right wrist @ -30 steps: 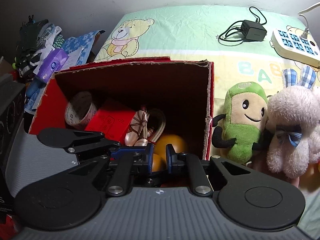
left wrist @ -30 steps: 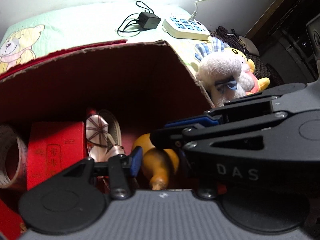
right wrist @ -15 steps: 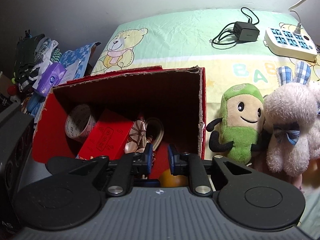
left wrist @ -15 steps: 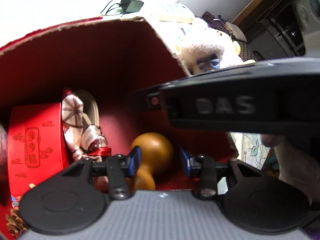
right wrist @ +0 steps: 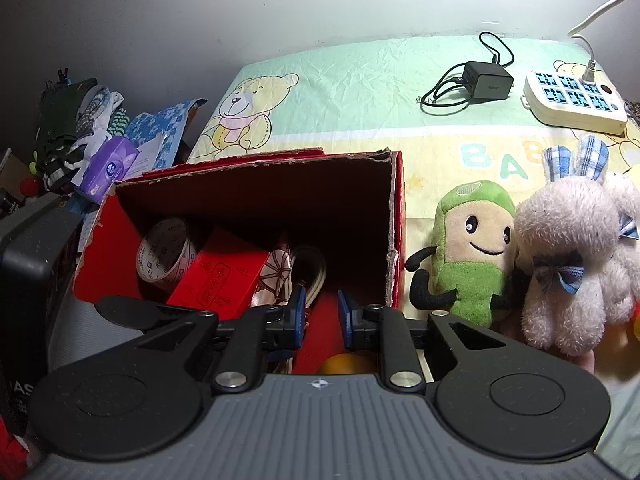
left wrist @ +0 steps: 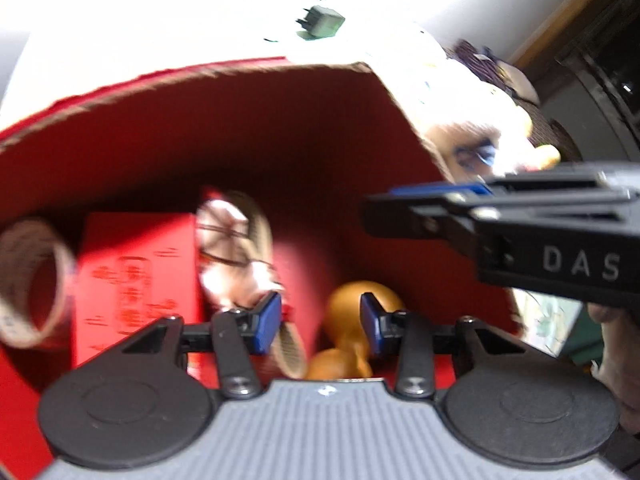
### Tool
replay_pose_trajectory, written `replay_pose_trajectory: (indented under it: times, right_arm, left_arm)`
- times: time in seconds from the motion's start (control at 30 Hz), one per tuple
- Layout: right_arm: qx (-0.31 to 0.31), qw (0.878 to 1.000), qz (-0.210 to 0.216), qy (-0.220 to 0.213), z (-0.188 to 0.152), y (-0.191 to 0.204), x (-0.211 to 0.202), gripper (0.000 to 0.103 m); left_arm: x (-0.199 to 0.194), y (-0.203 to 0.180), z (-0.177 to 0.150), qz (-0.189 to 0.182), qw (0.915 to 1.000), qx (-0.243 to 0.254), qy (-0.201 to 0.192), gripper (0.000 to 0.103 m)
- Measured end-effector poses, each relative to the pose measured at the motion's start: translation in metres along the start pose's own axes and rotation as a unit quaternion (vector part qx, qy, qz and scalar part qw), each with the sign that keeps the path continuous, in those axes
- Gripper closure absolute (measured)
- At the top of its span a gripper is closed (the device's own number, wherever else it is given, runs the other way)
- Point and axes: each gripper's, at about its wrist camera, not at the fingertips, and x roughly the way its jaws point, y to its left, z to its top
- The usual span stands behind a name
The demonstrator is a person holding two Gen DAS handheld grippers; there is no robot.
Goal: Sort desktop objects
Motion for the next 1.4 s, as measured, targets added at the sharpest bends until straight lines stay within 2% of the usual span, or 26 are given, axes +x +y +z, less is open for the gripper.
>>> replay_pose_trajectory:
  times: [0.17,0.3,0.37,0.5,0.6,0.67,0.77,0.87,1.03,1.07,1.1,1.23,1.3,1.4]
  right_arm:
    - [0.007,1.000,0.005,-0.009,-0.004,-0.001,0.001,0.081]
    - [0.010,1.000,0.008,-0.008,-0.008,0.000,0.003,0.081]
    - [0.013,1.000,0.011,-0.007,-0.010,0.001,0.003,0.081]
    - [-0.009,1.000,-0.016,0.004,-0.013,0.009,0.003,0.080]
    - [-0.043,0.999,-0.028,0.018,-0.011,0.015,0.003,0.079]
    - [-0.073,0.995,-0.044,0.049,-0.009,0.019,0.008,0.080]
    - [-0.100,0.989,-0.042,0.103,-0.004,0.024,0.018,0.080]
    - [-0.172,0.972,-0.078,0.142,0.001,0.040,0.029,0.081]
    - [-0.179,0.946,-0.057,0.263,0.010,0.046,0.050,0.082]
    - [-0.175,0.943,-0.062,0.276,0.011,0.045,0.055,0.087]
    - [-0.174,0.940,-0.065,0.286,0.012,0.045,0.059,0.088]
    - [-0.180,0.923,-0.074,0.333,0.011,0.052,0.071,0.088]
    - [-0.184,0.913,-0.067,0.359,0.007,0.054,0.075,0.087]
    - [-0.201,0.903,-0.086,0.371,0.001,0.058,0.080,0.090]
  left_arm:
    - [-0.004,0.009,-0.001,0.069,0.9973,-0.020,-0.015,0.054]
    - [-0.006,0.012,-0.002,0.096,0.9945,-0.036,-0.020,0.054]
    - [-0.011,0.012,-0.004,0.118,0.9920,-0.036,-0.027,0.050]
    - [-0.014,0.014,-0.006,0.132,0.9900,-0.036,-0.033,0.047]
    - [-0.017,0.015,-0.008,0.131,0.9904,-0.030,-0.033,0.047]
    - [-0.018,0.013,-0.007,0.128,0.9909,-0.024,-0.036,0.047]
    - [-0.022,0.012,-0.010,0.123,0.9915,-0.011,-0.040,0.047]
    - [-0.027,0.014,-0.016,0.085,0.9955,-0.011,-0.042,0.050]
    - [-0.030,0.022,-0.019,0.043,0.9983,-0.002,-0.039,0.051]
    - [-0.029,0.023,-0.019,0.040,0.9986,0.001,-0.035,0.051]
    - [-0.027,0.023,-0.020,0.037,0.9988,0.006,-0.030,0.051]
    - [-0.020,0.024,-0.023,0.008,0.9996,0.026,-0.011,0.053]
    - [-0.017,0.022,-0.025,0.006,0.9992,0.041,-0.002,0.054]
    - [-0.012,0.023,-0.019,-0.005,0.9988,0.045,0.016,0.056]
